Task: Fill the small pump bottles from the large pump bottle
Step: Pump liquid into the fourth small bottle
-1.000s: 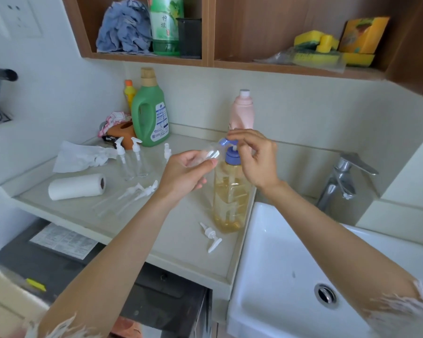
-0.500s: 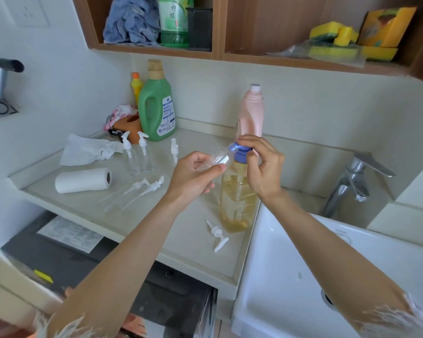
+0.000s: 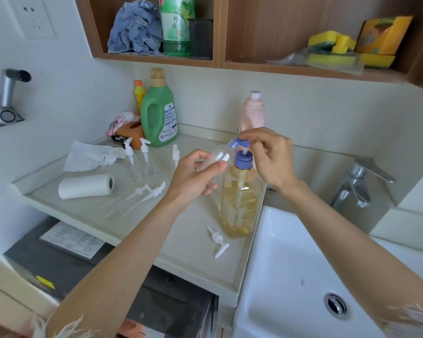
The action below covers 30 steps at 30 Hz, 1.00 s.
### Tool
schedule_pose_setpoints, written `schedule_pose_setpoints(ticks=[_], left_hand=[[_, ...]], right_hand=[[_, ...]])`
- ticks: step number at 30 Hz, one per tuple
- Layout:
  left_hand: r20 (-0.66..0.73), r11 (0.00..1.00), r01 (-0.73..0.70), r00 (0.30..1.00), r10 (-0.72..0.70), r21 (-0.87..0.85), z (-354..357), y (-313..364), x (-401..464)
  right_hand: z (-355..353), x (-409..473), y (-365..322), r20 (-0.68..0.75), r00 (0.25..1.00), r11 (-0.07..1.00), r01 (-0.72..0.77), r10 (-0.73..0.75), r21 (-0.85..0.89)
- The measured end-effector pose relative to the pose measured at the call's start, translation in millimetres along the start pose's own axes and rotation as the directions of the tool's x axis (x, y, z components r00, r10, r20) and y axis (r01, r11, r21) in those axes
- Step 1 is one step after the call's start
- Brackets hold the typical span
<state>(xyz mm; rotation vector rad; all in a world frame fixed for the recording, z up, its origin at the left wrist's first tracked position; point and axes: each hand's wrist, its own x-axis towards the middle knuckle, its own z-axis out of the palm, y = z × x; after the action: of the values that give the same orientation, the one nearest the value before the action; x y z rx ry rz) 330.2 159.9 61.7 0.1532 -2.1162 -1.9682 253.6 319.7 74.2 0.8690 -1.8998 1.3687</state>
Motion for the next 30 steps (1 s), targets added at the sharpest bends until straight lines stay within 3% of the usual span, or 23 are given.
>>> schedule_pose_setpoints(ticks=[9,17,23,30], left_hand=[[-0.012,0.999,0.043,0.999,-0.042,0.021,1.9,-13.5,3.6],[-0.007,1.000,0.012,1.000,-0.012,0.028,-0.3,-6.7,-2.7],[-0.016,0.994,-0.087,0.996,0.088,0.069,5.6,-5.1,-4.5],[-0.026,0.993,-0.110,0.993,0.112,0.044,3.9,-15.6,-3.0]], right_hand=[[27.8,-24.9,24.3,-0.180,0.984,0.996,0.012,0.005,0.094],[14.9,-17.2,11.8,-0.084,0.996,0.999,0.003,0.001,0.047],[4.1,-1.5,0.7,-0.024,1.000,1.000,-0.014,0.015,0.027],[21.8,-18.6,16.6,-0.171,0.985,0.995,0.019,-0.001,0.103]])
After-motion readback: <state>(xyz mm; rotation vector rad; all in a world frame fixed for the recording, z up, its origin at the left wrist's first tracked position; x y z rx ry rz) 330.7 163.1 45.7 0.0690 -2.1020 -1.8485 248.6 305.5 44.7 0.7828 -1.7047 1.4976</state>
